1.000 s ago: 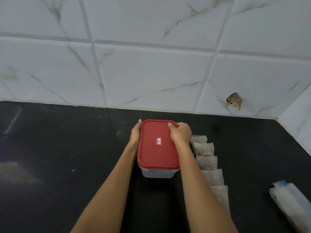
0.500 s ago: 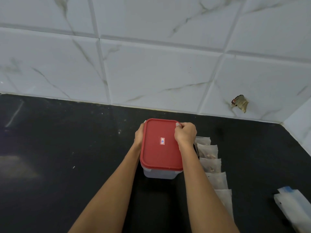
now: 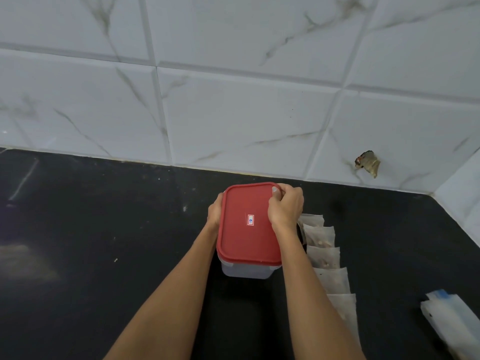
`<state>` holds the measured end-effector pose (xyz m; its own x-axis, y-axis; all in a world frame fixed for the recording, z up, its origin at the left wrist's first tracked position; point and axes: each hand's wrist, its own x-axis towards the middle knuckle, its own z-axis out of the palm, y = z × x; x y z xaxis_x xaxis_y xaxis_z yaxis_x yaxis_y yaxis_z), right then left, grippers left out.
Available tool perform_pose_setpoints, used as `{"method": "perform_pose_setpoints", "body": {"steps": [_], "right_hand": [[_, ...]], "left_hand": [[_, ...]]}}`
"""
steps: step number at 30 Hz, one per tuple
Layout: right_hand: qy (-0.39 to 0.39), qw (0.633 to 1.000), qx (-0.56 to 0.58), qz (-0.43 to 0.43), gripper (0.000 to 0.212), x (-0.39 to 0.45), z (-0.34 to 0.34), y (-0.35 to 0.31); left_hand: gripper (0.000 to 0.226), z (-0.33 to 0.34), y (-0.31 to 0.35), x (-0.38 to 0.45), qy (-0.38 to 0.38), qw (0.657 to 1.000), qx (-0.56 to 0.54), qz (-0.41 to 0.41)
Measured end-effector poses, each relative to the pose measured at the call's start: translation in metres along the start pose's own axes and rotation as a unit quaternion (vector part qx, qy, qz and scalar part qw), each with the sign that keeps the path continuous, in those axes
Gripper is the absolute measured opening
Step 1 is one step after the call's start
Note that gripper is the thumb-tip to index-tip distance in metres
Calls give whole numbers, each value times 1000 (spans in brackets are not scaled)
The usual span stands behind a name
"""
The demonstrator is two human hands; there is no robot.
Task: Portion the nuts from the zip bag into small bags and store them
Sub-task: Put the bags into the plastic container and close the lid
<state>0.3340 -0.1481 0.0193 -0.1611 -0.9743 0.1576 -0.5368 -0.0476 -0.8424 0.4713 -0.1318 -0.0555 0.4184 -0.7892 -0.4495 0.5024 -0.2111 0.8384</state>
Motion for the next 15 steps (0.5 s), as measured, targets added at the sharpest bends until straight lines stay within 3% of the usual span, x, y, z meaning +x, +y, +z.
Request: {"method": "perform_pose_setpoints", "body": {"steps": [8, 15], "right_hand": [[38, 995, 54, -77, 18, -8, -4, -5], [90, 985, 110, -93, 17, -13, -10, -5]], "left_hand": [[26, 2, 2, -4, -9, 1000, 9, 15], [25, 5, 0, 0, -27, 1000, 14, 2]]}}
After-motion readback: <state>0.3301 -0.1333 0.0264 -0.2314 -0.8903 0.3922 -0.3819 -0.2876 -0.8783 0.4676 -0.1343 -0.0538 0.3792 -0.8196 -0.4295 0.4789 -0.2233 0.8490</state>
